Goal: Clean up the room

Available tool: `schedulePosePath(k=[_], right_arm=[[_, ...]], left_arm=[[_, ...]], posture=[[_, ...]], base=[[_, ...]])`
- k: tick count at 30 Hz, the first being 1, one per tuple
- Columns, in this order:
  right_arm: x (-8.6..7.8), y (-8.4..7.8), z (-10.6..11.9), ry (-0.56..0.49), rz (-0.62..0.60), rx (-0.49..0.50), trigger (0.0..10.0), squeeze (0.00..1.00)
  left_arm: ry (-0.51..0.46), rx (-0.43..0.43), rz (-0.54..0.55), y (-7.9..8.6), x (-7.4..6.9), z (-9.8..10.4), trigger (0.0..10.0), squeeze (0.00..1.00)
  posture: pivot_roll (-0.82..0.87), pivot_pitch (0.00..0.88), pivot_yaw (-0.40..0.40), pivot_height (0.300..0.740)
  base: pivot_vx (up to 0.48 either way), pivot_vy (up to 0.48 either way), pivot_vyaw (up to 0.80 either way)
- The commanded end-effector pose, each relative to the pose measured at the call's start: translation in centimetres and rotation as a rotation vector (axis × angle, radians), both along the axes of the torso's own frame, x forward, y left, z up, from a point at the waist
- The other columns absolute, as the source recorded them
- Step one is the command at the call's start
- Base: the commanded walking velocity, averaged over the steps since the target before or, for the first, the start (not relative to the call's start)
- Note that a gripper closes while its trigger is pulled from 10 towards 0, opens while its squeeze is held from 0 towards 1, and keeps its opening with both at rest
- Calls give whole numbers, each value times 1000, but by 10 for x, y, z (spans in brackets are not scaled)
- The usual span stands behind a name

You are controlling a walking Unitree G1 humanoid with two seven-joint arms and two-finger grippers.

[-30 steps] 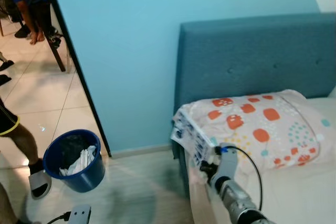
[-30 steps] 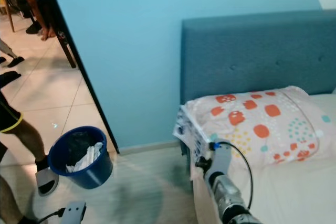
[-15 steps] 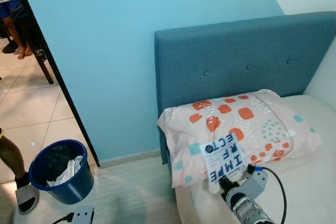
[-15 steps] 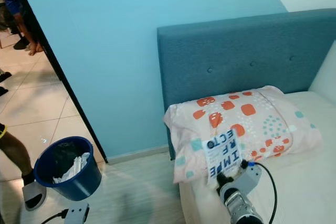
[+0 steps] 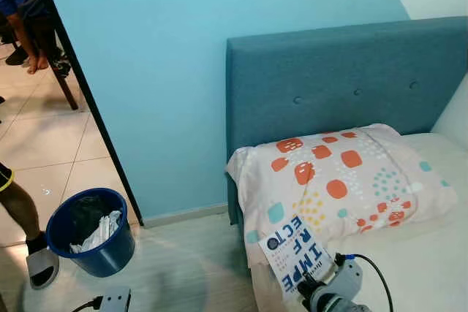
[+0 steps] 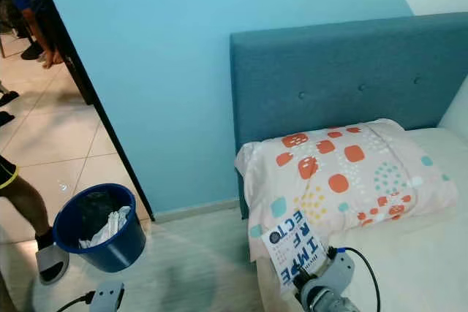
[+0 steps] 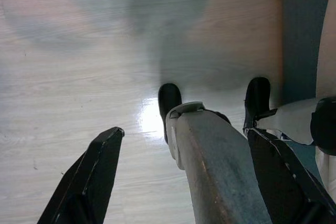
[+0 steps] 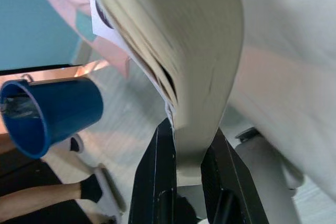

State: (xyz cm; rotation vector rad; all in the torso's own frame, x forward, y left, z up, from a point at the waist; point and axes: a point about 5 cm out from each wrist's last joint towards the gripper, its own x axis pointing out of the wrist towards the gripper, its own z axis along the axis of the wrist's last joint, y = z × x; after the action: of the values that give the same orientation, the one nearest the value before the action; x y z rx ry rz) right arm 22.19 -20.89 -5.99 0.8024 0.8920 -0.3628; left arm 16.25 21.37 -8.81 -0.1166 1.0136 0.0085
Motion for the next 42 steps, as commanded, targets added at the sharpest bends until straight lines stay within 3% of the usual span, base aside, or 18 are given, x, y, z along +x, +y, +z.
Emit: schedulePosePath(k=[1,14,15,17,27,36,39,42], right_arm=[[-7,-6,-3,50,-10,-28,10000,0],[-10,-16,-4,141,-41,-144,10000,0],[-11,-24,-2,213,-34,-226,10000,0],[-12,-30,-1,247,-31,-279,10000,0],[-8,-42,6,291,-45,-349,10000,0],[-16,-31,-2,335,-73,-302,10000,0],[-22,-14,-9,366,-154,-204,10000,0],[-24,-9,-11,375,-174,-171,10000,0]], left_arm=[[18,20,-2,7,-4,0,10000,0],[19,17,-15,6,-4,0,10000,0],[20,18,-16,6,-4,-1,10000,0],[20,17,-14,5,-4,-1,10000,0],[27,14,-2,4,-7,-2,10000,0],[33,12,-7,3,-8,-3,10000,0],[35,13,-16,3,-9,-3,10000,0],[36,13,-21,3,-9,-3,10000,0]], posture=[[-126,49,18,705],[-127,50,31,670],[-117,54,27,660],[-116,54,27,650],[-108,63,19,630],[-112,68,16,630],[-120,71,21,630],[-120,74,22,630]], base=[[0,0,0],[0,0,0],[0,0,0],[0,0,0],[0,0,0],[0,0,0],[0,0,0],[0,0,0]])
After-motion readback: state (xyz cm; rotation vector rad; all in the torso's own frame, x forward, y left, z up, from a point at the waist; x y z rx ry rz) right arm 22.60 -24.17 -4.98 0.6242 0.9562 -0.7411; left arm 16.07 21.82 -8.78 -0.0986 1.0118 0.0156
